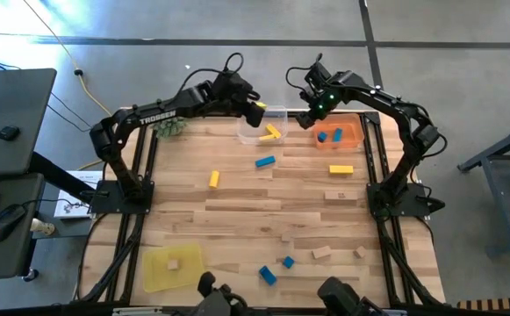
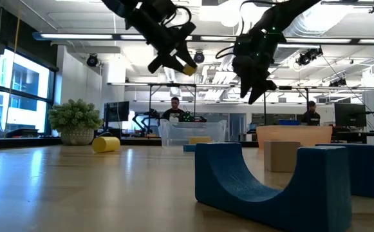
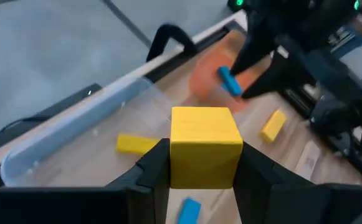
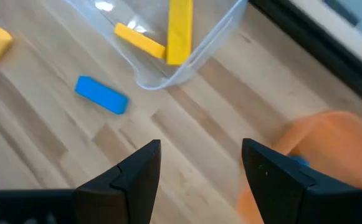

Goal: Sort & place blocks by color
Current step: Put the yellow block into the transparent bin

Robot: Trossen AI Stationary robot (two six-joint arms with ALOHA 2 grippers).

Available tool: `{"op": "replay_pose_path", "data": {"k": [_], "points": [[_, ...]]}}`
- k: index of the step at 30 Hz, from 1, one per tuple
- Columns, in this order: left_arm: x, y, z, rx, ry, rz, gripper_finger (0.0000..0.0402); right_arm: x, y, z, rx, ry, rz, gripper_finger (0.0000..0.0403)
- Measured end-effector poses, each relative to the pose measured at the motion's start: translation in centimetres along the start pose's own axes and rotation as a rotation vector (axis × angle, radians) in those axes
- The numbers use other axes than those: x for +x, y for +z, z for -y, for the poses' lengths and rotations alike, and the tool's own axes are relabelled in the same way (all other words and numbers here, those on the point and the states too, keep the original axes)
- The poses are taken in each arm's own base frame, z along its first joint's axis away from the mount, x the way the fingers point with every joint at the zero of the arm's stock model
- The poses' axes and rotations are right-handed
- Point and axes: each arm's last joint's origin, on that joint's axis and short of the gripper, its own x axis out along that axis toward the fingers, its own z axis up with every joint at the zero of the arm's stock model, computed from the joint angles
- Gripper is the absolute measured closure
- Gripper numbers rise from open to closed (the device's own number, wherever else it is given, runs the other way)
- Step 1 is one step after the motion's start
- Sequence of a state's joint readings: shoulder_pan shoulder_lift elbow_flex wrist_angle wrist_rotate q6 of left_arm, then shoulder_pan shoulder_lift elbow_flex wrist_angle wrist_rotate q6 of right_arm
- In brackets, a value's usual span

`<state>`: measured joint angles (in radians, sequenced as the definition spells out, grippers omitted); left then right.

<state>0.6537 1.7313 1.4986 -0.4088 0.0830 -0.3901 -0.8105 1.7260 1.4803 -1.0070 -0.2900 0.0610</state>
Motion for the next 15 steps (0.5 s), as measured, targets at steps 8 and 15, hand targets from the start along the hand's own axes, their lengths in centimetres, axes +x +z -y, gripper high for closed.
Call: {"op": "replay_pose_path", "data": {"k": [8,15], "points": [[3.3,-0.7,-2.0,0.029,0.047,-0.04,0.0292,0.7,-0.3,-2.5,0.038,0.049,-0.029,0.019],[6.4,-2.3,-4.1,0.028,0.101,-0.14,0.0292,1.6,-1.6,-6.2,-0.007,0.042,-0.109,0.019]]}}
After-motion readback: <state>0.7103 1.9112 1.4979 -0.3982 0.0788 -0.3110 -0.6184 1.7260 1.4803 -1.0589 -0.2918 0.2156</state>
